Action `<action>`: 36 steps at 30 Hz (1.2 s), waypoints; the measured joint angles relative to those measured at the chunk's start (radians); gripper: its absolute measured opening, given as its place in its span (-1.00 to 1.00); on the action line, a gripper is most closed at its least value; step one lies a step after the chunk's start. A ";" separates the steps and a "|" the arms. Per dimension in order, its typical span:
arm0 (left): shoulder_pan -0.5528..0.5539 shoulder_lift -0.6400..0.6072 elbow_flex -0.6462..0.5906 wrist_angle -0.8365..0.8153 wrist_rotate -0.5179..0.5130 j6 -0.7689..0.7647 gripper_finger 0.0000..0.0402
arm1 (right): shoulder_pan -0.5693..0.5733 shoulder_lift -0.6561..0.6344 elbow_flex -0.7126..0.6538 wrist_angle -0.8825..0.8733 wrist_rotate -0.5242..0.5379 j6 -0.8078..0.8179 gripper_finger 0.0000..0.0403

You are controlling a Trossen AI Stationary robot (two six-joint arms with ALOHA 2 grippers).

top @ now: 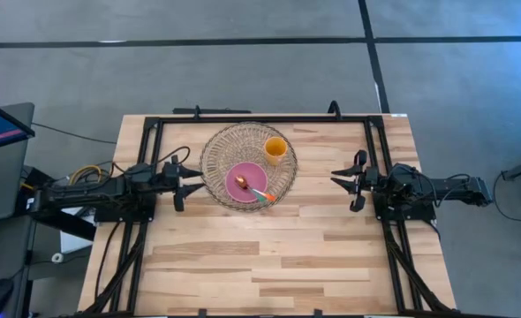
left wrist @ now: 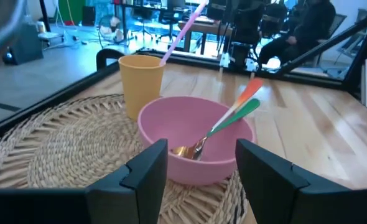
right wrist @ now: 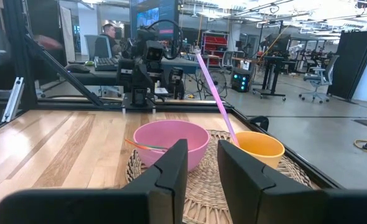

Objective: Pick & Place Utensil
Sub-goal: Return to Home Position

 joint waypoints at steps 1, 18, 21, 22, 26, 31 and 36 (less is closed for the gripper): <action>0.000 0.000 0.000 0.000 0.000 0.000 -0.05 | 0.000 0.000 0.000 0.000 0.000 0.000 -0.59; 0.000 -0.025 0.000 0.006 0.000 0.000 -0.05 | 0.000 0.000 0.000 0.000 0.000 0.000 -0.59; 0.000 -0.070 0.000 0.007 0.000 0.000 -0.05 | 0.000 0.000 0.000 0.000 0.000 0.000 -0.59; 0.000 -0.079 0.000 0.011 0.000 0.000 -0.05 | 0.000 0.000 0.000 0.000 0.000 0.000 -0.59; 0.000 -0.071 0.000 0.051 0.000 0.000 -0.05 | 0.000 0.000 0.000 0.000 0.000 0.000 -0.59; 0.000 -0.071 0.000 0.051 0.000 0.000 -0.05 | 0.000 0.000 0.000 0.000 0.000 0.000 -0.59; 0.000 -0.075 0.000 0.052 0.000 0.000 -0.05 | 0.000 0.000 0.000 0.000 0.000 0.000 -0.59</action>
